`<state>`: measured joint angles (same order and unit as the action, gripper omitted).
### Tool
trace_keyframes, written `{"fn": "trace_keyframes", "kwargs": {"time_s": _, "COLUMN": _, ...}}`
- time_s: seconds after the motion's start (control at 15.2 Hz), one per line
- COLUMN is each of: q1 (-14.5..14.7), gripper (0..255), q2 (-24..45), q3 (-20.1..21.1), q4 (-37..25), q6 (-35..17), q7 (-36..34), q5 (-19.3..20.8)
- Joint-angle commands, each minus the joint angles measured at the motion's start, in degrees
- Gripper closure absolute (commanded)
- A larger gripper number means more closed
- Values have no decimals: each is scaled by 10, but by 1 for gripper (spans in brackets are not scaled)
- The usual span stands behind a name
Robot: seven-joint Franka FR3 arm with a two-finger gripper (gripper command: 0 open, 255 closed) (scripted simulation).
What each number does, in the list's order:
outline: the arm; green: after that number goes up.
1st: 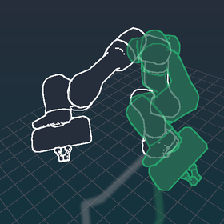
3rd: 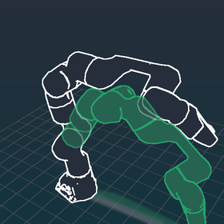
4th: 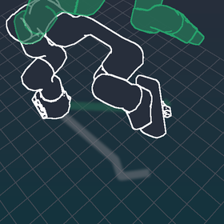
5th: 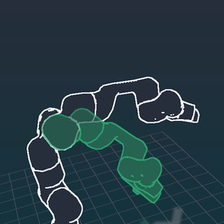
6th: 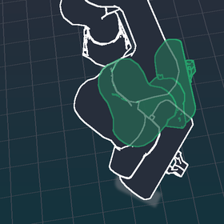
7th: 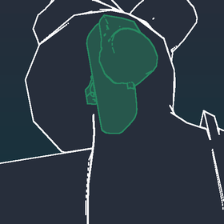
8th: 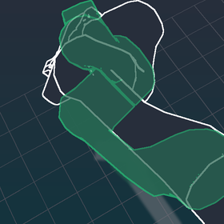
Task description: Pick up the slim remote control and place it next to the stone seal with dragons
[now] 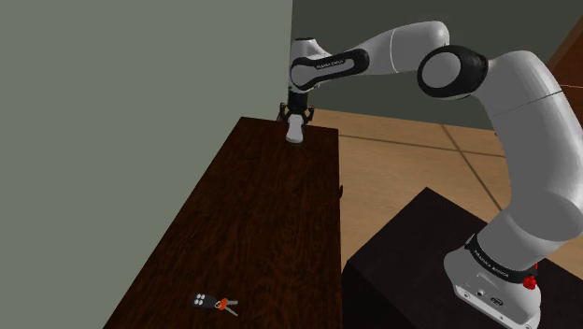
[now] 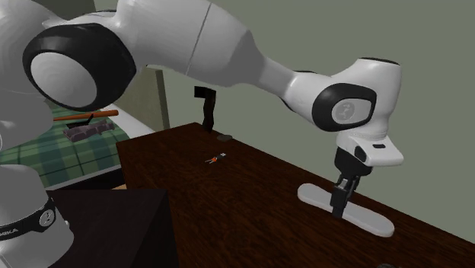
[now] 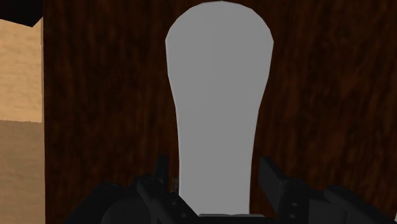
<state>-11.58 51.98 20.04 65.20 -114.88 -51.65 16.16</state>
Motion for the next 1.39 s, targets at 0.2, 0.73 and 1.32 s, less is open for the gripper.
{"fn": "trace_keyframes", "kwargs": {"time_s": 0.2, "q1": 2, "gripper": 255, "q2": 32, "q3": -5, "q4": -30, "q6": -4, "q7": 8, "q5": 3}}
{"fn": "trace_keyframes", "kwargs": {"time_s": 0.73, "q1": 5, "gripper": 255, "q2": 66, "q3": -12, "q4": -28, "q6": -39, "q7": 6, "q5": 10}}
{"fn": "trace_keyframes", "kwargs": {"time_s": 1.32, "q1": 11, "gripper": 255, "q2": 113, "q3": -20, "q4": -43, "q6": -72, "q7": 5, "q5": 17}}
